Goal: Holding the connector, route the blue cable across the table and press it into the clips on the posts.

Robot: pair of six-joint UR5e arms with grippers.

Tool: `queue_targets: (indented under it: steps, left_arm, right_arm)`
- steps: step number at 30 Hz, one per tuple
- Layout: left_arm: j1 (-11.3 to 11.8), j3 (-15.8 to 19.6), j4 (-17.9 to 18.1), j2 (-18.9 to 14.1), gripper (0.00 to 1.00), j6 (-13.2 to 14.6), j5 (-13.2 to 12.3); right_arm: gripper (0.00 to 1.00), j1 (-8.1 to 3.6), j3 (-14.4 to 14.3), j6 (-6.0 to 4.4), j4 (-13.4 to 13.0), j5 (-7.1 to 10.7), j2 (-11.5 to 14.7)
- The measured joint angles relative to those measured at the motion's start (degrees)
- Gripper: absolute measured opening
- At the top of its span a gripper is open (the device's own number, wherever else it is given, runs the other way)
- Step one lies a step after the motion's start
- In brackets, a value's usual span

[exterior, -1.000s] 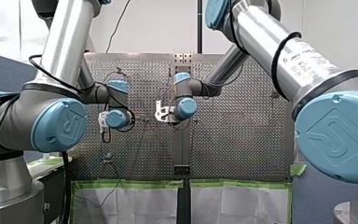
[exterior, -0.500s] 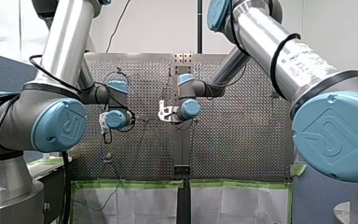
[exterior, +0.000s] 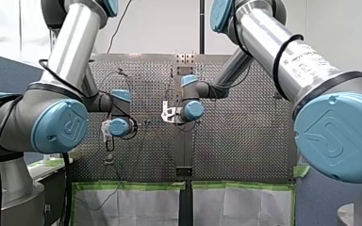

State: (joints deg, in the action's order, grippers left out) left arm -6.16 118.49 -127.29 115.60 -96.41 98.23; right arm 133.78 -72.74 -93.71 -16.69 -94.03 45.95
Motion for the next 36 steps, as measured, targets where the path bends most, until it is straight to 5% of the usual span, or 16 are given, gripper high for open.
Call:
queue_targets:
  steps: [15,25,27,28,30,34,36]
  left_arm:
    - [2.07,-6.81,-4.30,0.82,0.01,1.21,-1.43]
    - [2.51,-11.92,-8.21,4.97,0.01,2.26,-1.50]
    - [2.56,-12.64,-8.44,5.41,0.18,2.17,-1.10]
    - [2.58,-12.82,-8.49,5.51,0.18,2.08,-0.98]
    - [2.60,-13.06,-8.57,5.64,0.45,1.73,-0.79]
    - [2.61,-13.18,-9.26,5.69,0.63,1.37,-0.73]
    - [2.61,-13.19,-9.76,5.70,0.94,1.34,-0.70]
  right_arm:
    - [0.00,-1.57,0.38,-0.20,-1.22,1.18,-0.08]
    - [0.00,-2.21,0.93,-0.21,-1.17,1.62,-0.07]
    - [0.00,-2.37,0.94,-0.20,-1.17,1.63,-0.07]
    - [0.00,-2.44,0.94,-0.20,-1.16,1.63,-0.07]
    - [0.00,-2.54,0.95,-0.20,-1.16,1.63,-0.08]
    - [0.00,-2.69,0.97,-0.21,-1.15,1.64,-0.08]
    - [0.00,-2.76,0.97,-0.22,-1.14,1.64,-0.08]
